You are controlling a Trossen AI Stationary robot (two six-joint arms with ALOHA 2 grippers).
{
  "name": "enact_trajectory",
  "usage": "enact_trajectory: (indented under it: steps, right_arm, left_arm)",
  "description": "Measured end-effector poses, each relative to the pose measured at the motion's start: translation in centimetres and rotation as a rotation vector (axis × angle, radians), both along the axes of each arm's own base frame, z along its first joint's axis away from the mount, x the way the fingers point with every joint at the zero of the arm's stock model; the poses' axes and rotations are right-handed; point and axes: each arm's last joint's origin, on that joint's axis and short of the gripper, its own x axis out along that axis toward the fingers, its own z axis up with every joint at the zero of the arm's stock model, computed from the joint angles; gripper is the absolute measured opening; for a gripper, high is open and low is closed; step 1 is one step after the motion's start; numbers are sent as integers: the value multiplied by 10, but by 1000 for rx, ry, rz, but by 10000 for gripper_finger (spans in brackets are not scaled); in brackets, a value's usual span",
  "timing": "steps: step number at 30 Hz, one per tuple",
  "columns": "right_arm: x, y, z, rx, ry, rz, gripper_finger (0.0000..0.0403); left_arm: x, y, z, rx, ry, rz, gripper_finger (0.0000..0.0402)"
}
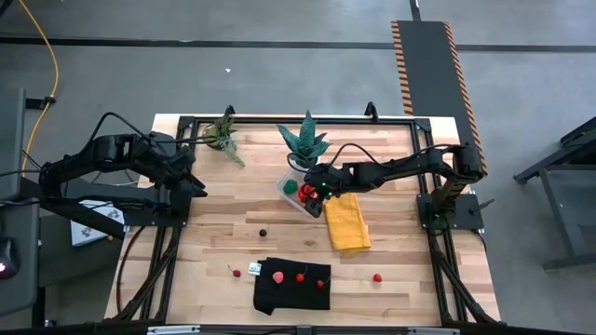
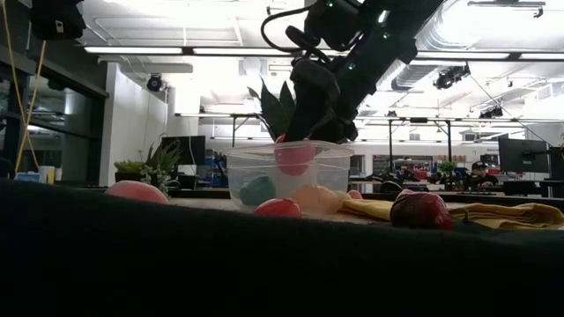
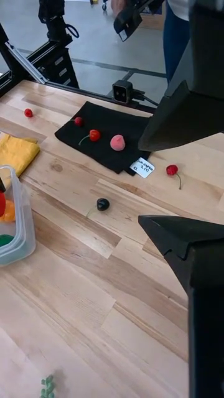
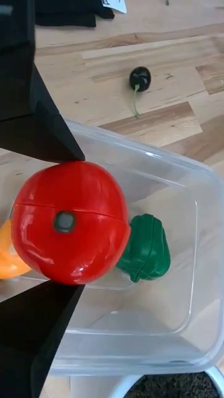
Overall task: Pick and placing Produce into tupperware
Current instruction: Put the red apple into the transparent container
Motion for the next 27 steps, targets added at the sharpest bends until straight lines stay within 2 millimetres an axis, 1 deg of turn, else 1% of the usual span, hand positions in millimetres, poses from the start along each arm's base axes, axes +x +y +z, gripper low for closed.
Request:
enact_trajectory:
  steps: [14,27]
  right_arm:
    - [0,1,0,27,-1,20,297]
    - [-1,-10,0,75,-5,-7,297]
  left_arm:
    - [0,0,0,0,0,0,168]
    - [0,0,0,0,1,0,168]
